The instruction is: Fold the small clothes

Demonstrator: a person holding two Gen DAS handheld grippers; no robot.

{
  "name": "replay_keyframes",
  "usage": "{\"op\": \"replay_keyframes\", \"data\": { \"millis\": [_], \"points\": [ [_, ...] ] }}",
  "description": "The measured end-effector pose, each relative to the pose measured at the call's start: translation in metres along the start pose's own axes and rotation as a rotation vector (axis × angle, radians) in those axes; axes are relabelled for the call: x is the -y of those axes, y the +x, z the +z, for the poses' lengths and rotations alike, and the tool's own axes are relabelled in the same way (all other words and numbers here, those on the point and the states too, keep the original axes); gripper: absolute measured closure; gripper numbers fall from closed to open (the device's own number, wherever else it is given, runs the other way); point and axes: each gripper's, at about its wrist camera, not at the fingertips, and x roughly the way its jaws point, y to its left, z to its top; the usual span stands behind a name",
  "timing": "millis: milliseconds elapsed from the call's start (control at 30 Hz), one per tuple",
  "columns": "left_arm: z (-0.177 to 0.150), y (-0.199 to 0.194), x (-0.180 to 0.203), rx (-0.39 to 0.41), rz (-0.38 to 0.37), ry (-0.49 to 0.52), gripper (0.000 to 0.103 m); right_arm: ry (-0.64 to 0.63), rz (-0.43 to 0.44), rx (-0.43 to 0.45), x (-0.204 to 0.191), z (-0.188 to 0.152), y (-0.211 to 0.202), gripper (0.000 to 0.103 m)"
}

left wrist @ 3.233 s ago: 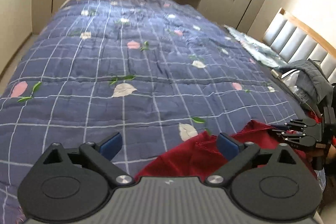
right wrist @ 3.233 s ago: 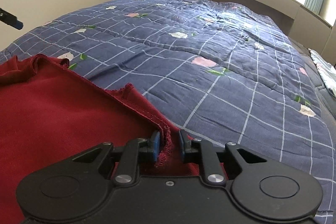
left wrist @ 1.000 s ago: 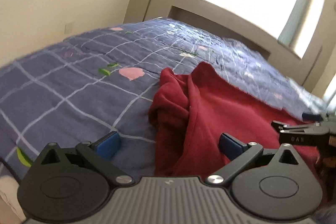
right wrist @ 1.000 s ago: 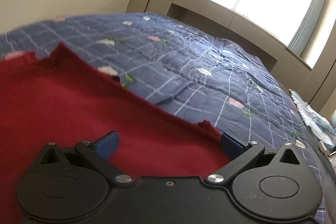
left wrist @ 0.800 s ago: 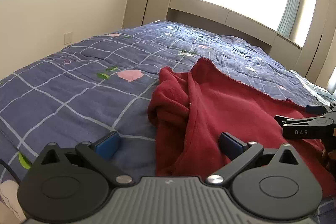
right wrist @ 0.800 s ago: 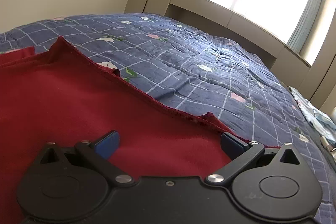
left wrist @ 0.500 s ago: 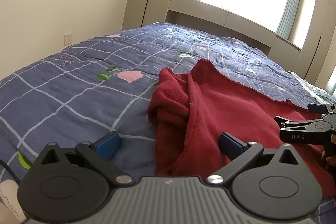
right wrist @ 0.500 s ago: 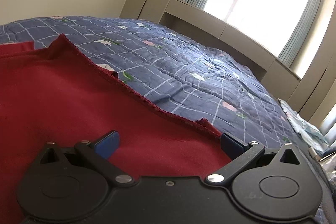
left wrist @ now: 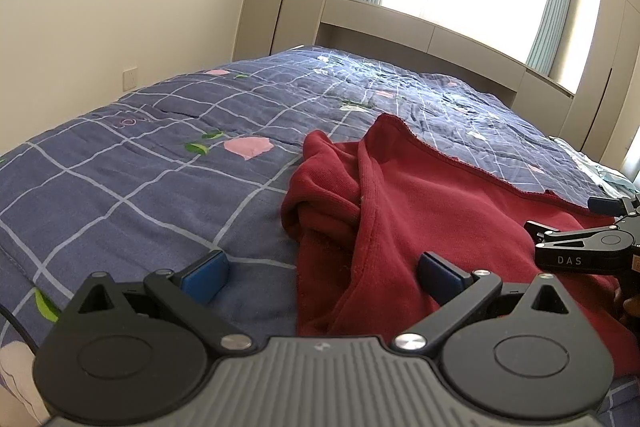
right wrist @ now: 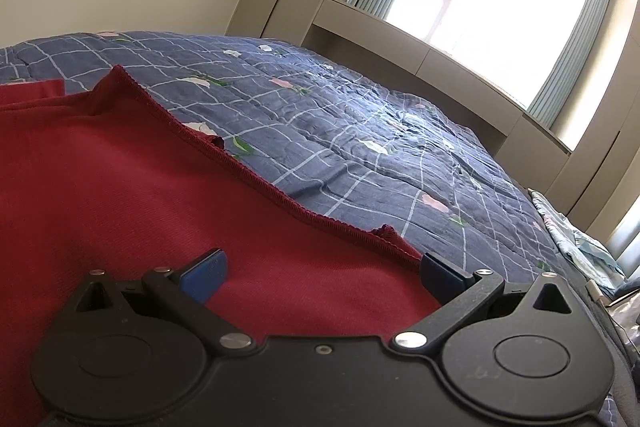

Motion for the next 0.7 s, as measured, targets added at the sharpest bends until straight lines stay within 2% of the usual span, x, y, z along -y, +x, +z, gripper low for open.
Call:
{"op": "replay_keyframes", "data": {
  "millis": [367, 700],
  "points": [
    [0.001, 0.000, -0.001, 0.002, 0.002, 0.002, 0.000, -0.041, -0.040, 0.009, -0.009, -0.001, -0.009, 0.001],
    [0.001, -0.002, -0.003, 0.006, -0.003, 0.003, 0.000, 0.016, -0.016, 0.028, -0.007, -0.011, -0.037, 0.001]
  ]
}}
